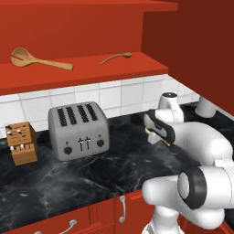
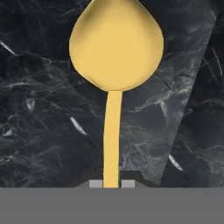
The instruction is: Organize the utensils by type. Pick up the wooden spoons from the counter and place them in the open cabinet. Then pick up the metallic utensils from the counter and place them in the open drawer.
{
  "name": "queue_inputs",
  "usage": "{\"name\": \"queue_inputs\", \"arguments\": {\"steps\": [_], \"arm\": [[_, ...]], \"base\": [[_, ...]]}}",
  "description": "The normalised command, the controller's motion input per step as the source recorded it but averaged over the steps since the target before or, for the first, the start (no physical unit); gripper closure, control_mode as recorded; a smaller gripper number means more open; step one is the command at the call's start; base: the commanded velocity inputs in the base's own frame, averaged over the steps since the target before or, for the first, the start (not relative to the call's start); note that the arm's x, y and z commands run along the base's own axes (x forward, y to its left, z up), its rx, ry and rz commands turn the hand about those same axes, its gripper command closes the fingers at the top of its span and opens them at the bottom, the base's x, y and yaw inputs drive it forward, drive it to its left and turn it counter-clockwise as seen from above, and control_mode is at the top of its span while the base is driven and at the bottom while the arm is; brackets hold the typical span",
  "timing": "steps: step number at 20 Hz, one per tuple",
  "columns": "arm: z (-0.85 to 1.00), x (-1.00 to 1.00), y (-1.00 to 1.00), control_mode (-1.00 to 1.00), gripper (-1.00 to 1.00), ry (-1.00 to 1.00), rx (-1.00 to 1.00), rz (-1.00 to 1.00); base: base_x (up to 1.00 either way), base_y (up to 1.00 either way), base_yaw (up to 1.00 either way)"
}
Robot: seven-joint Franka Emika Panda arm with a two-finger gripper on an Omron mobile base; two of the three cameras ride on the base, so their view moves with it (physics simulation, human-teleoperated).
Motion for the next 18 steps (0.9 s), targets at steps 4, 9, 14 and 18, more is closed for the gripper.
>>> {"name": "queue_inputs", "arguments": {"steps": [4,9,14,18], "arm": [[0.72,-0.78,0.13,-1.00,1.00,-0.06,0.00,0.20],[0.66,-0.78,0.08,-1.00,1.00,-0.13,0.00,0.21],[0.81,-0.65,0.17,-1.00,1.00,-0.09,0.00,0.17],[0.94,-0.42,0.17,-1.00,1.00,-0.02,0.00,0.13]], "base": [[0.00,0.00,0.00],[0.00,0.00,0.00],[0.00,0.00,0.00],[0.00,0.00,0.00]]}}
